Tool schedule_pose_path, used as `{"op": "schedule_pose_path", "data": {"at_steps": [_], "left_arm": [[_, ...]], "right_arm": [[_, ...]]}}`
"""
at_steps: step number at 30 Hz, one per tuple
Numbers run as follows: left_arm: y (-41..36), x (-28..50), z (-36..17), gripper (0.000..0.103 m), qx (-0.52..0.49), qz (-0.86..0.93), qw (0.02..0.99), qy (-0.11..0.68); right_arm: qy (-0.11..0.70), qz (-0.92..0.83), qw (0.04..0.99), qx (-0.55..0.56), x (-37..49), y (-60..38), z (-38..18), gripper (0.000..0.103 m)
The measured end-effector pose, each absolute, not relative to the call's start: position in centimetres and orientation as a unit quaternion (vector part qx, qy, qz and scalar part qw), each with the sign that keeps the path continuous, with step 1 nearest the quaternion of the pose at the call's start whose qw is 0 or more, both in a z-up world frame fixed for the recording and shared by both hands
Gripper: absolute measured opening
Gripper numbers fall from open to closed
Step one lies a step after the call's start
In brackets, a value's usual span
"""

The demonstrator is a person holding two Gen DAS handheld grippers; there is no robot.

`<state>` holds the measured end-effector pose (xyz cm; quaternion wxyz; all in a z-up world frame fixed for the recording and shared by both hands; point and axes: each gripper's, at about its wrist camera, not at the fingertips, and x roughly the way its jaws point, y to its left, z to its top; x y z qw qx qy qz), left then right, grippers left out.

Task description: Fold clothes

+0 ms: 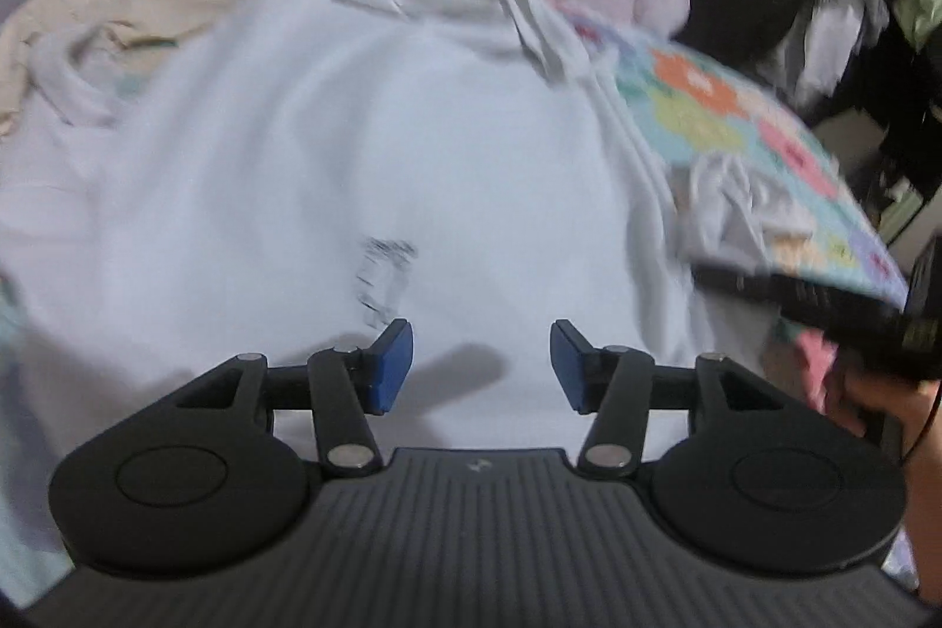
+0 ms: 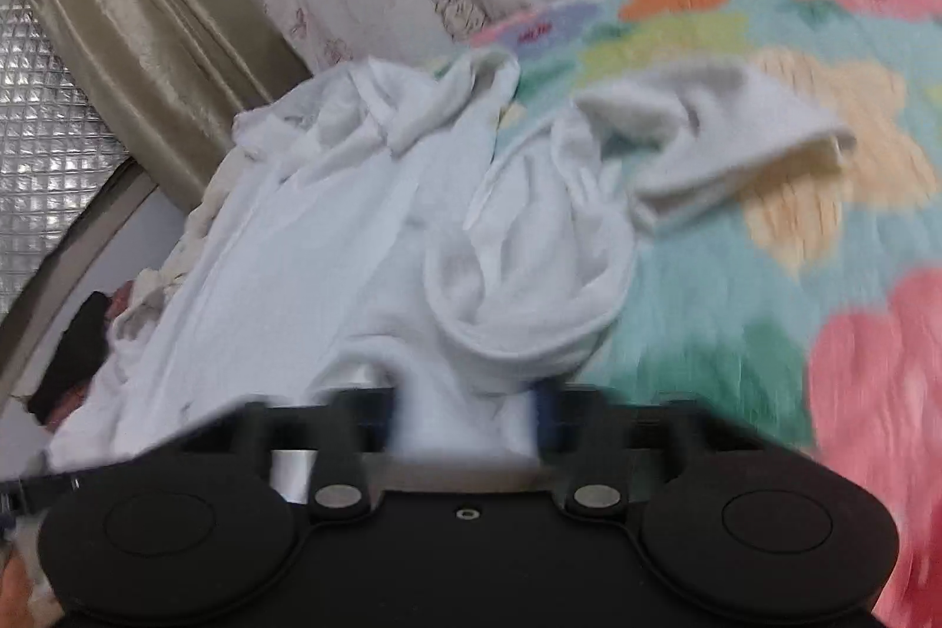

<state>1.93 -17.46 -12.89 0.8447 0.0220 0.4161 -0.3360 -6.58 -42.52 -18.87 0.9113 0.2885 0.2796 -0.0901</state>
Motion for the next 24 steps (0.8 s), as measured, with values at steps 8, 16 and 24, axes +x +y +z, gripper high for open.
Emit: {"op": "schedule_pose_path", "data": {"at_steps": [8, 16, 24], "left_arm": [[-18.7, -0.1, -14.2, 0.051, 0.118, -0.309, 0.845, 0.421], [-18.4, -1.1, -13.0, 0.052, 0.092, -0.346, 0.835, 0.418], [-20.3, -3.3, -10.4, 0.063, 0.015, -0.482, 0.807, 0.340]], "right_arm": [[0.327, -0.195, 0.919, 0.106, -13.2, -40.4, -11.7, 0.022], [0.267, -0.173, 0.891, 0.325, -17.1, -47.4, -16.6, 0.029], [0.181, -0.019, 0.925, 0.334, -12.7, -44.2, -14.2, 0.020]]}}
